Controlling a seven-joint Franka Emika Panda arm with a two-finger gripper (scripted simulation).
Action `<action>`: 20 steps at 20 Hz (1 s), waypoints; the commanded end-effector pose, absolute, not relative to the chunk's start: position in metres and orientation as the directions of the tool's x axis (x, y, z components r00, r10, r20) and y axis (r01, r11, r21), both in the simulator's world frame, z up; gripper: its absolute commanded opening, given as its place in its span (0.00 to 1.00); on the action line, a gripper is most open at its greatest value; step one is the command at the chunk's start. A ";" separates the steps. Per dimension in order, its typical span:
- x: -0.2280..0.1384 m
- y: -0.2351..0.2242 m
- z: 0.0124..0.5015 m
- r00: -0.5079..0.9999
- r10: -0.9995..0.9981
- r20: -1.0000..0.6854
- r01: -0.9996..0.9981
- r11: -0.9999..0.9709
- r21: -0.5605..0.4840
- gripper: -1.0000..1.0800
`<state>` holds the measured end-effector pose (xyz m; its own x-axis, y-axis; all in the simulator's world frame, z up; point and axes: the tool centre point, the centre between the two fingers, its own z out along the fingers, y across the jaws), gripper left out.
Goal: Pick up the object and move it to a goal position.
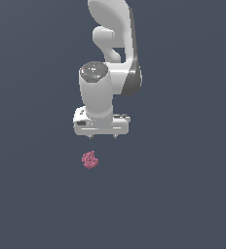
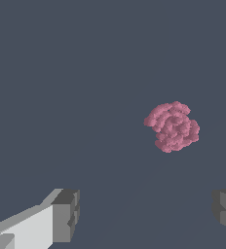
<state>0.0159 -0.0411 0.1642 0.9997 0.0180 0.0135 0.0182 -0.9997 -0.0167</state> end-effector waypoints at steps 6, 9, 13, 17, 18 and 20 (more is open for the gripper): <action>0.033 -0.062 0.143 0.985 0.171 0.009 0.171 -0.985 -0.006 0.96; 0.041 -0.072 0.132 0.970 0.242 0.007 0.242 -0.970 -0.003 0.96; 0.049 -0.085 0.118 0.944 0.329 0.004 0.329 -0.944 -0.001 0.96; 0.056 -0.095 0.106 0.918 0.397 0.002 0.397 -0.918 0.000 0.96; 0.057 -0.098 0.104 0.912 0.411 0.002 0.411 -0.912 0.000 0.96; 0.059 -0.102 0.099 0.900 0.435 0.001 0.435 -0.900 0.000 0.96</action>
<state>0.0568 -0.0987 0.1025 0.9103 0.4139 0.0011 0.4139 -0.9103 0.0001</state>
